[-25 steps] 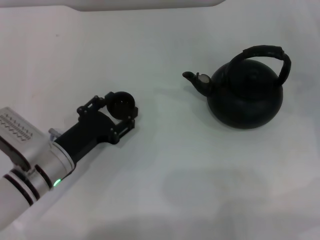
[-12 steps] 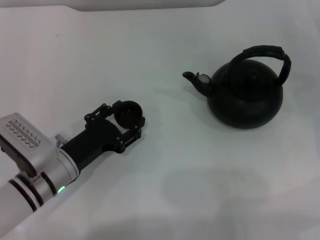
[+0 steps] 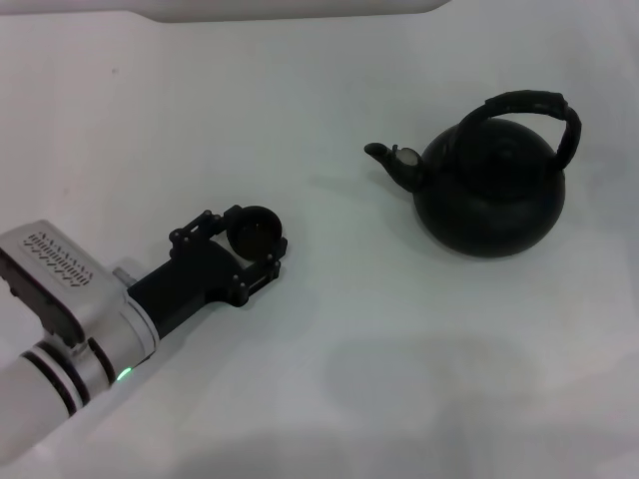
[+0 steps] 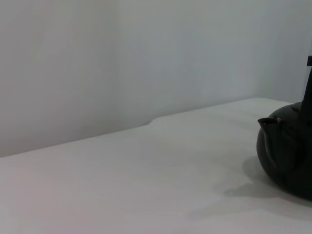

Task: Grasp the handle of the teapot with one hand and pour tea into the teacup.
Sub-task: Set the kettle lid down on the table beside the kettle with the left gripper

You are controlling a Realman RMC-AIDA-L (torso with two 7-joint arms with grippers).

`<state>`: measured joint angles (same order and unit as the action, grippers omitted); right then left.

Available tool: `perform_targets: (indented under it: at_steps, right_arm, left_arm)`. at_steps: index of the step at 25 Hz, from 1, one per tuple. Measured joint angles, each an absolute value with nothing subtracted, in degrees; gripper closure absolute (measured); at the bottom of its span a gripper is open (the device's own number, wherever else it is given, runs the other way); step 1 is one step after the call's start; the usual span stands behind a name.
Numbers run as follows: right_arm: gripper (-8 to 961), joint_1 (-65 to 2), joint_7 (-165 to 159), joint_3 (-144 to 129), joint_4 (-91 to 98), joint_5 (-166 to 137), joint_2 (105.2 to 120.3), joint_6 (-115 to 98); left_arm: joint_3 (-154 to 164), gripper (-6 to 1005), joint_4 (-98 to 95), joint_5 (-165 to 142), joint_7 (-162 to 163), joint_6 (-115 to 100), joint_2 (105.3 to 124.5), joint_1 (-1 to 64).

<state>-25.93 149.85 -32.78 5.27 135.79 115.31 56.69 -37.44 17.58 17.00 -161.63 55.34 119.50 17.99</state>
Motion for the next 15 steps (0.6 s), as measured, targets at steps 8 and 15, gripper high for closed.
perform_targets:
  at_steps: [8, 15]
  right_arm:
    - [311, -25.92, 149.85, -32.78, 5.28, 135.80, 115.31, 56.78]
    - [312, -25.75, 149.85, -32.78, 5.35, 135.80, 115.31, 56.79]
  left_arm:
    - [-37.44, 302, 17.67, 16.95, -161.63, 55.17, 119.51, 18.02]
    - [-37.44, 302, 17.60, 16.96, -161.50, 55.16, 119.45, 17.85]
